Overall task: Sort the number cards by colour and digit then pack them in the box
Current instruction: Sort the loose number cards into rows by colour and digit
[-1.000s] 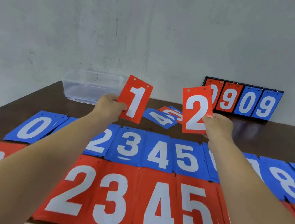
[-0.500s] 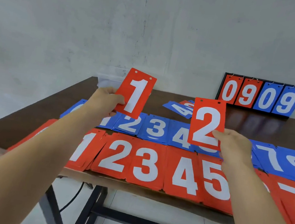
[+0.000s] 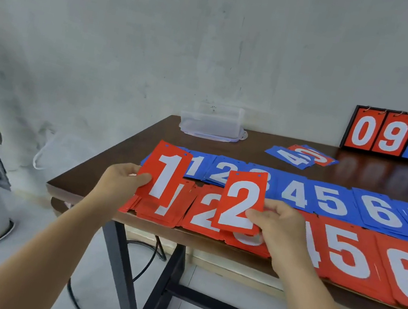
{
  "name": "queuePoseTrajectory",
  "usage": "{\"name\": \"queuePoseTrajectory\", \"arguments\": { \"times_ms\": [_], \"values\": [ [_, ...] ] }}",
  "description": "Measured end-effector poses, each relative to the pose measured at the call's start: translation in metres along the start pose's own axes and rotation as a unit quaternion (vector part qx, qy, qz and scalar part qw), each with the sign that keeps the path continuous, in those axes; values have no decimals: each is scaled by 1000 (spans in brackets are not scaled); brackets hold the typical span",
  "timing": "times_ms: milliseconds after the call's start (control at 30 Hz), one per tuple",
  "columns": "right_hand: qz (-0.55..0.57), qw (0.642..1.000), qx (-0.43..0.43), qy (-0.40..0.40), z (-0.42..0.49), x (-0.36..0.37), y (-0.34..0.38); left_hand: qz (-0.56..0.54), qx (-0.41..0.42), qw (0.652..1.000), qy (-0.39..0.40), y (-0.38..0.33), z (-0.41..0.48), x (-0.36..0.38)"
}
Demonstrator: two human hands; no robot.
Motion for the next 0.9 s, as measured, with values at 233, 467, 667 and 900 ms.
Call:
{"name": "queuePoseTrajectory", "arguments": {
  "times_ms": [233,467,667,900],
  "values": [
    [-124,992,-28,-22,9,41,20,63,16,998,20,14,15,-1],
    [-299,952,-29,-58,11,62,24,178,63,981,52,30,32,7],
    [-438,894,-30,-91,-2,65,29,405,152,901,23,17,21,12],
    [-487,865,-51,-109,-6,65,37,443,200,873,33,9,21,20]
  ]
}}
Point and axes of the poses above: each hand's wrist, its own z-axis towards the middle knuckle, its own x-axis out of the palm, y = z × x, the point moved 10 cm from there along z, towards the middle knuckle, and after that the axes turned 12 degrees about -z, right-handed, at the moved point
